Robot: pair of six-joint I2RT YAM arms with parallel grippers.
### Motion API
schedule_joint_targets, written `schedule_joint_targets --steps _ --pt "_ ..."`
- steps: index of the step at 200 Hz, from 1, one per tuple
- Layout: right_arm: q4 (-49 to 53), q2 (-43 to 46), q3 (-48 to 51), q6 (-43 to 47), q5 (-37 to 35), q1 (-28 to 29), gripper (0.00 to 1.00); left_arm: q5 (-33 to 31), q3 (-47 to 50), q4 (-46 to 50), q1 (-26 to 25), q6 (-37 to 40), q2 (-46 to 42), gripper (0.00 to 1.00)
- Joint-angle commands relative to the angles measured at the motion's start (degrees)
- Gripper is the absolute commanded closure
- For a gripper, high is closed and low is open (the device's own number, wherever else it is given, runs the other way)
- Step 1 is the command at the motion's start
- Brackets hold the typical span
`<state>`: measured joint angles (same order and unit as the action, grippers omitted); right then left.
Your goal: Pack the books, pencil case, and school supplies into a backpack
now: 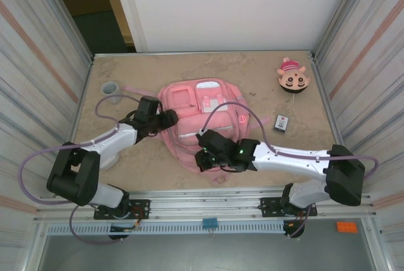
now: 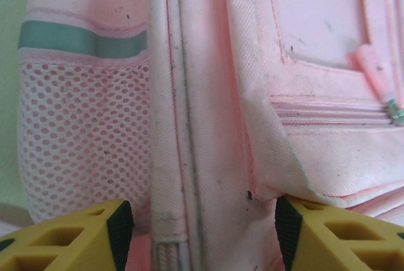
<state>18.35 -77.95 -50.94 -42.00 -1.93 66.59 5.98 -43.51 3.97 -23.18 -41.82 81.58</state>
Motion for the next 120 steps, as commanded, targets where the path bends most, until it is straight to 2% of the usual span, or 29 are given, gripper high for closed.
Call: schedule_joint_targets --steps 1,20,37,70,90,120 --pt "-1.75 -0.96 -3.03 -0.61 -0.44 0.64 1.0 1.9 -3.18 -1.17 0.43 0.61 -0.88 0.37" --pt "-2.02 -2.05 -3.83 0.15 -0.4 0.38 1.0 5.15 -2.44 0.98 0.37 -2.36 -4.32 0.37" --pt "-1.96 -3.04 -4.06 0.68 0.33 -0.45 1.0 7.17 0.69 2.07 -0.19 -8.18 -9.09 0.37" --pt "-2.32 -3.66 -4.44 1.87 1.62 -1.33 1.0 4.65 7.44 8.23 -1.82 -18.29 -20.5 0.38" --pt "-2.51 -3.75 -4.7 2.18 2.11 -1.62 1.0 4.72 11.34 9.37 -2.24 -24.16 -26.98 0.44" --pt "-2.5 -4.11 -4.95 2.49 2.51 -1.67 1.0 5.62 14.65 9.36 -4.7 -32.06 -31.37 0.5"
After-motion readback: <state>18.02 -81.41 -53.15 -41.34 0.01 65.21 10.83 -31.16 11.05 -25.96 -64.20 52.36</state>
